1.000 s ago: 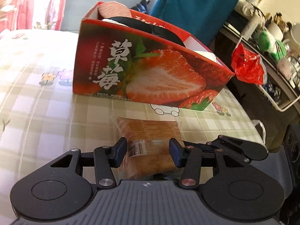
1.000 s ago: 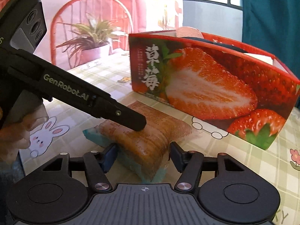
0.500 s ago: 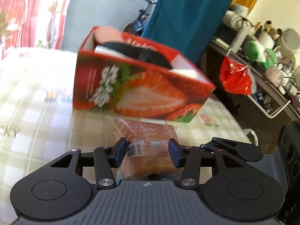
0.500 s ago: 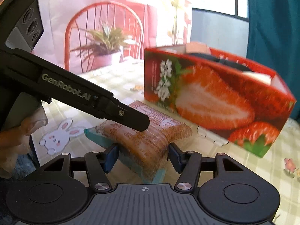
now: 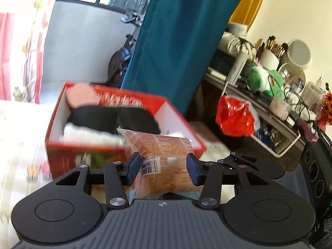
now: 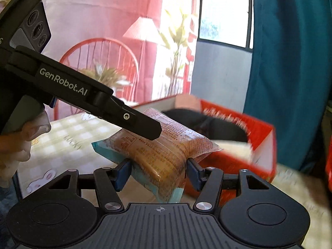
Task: Organize soft objects
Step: 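Lift the wrapped pastry over the red box with both grippers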
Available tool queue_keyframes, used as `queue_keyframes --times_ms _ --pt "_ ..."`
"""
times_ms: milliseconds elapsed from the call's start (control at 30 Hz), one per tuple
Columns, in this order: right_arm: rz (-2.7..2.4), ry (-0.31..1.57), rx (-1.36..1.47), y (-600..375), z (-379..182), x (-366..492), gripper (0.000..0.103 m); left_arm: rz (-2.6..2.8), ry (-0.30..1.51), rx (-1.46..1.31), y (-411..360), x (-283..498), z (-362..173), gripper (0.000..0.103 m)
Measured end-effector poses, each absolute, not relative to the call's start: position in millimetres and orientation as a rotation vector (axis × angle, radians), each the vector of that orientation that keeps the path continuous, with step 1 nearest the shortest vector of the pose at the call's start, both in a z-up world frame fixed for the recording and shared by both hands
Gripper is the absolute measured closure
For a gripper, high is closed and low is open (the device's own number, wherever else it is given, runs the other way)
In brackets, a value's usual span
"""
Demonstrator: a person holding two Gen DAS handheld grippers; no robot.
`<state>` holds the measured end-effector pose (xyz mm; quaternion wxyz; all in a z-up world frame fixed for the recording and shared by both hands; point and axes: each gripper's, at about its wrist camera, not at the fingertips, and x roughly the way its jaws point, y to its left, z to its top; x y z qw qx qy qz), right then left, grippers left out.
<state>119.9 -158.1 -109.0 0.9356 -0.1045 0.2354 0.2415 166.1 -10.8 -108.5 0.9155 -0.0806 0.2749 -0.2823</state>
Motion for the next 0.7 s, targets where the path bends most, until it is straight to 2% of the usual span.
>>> queue_keyframes --times_ms 300,533,700 --pt "0.479 0.435 -0.312 -173.0 -84.5 176.2 0.049 -0.635 0.532 -0.263 -12.6 222.0 -97.5 0.053" --pt "0.441 0.432 -0.414 -167.7 -96.5 210.0 0.048 -0.609 0.562 -0.292 -25.8 262.5 -112.3 0.053" --pt "0.391 0.478 -0.376 -174.2 -114.4 229.5 0.048 -0.616 0.6 -0.276 -39.4 287.9 -122.7 0.053"
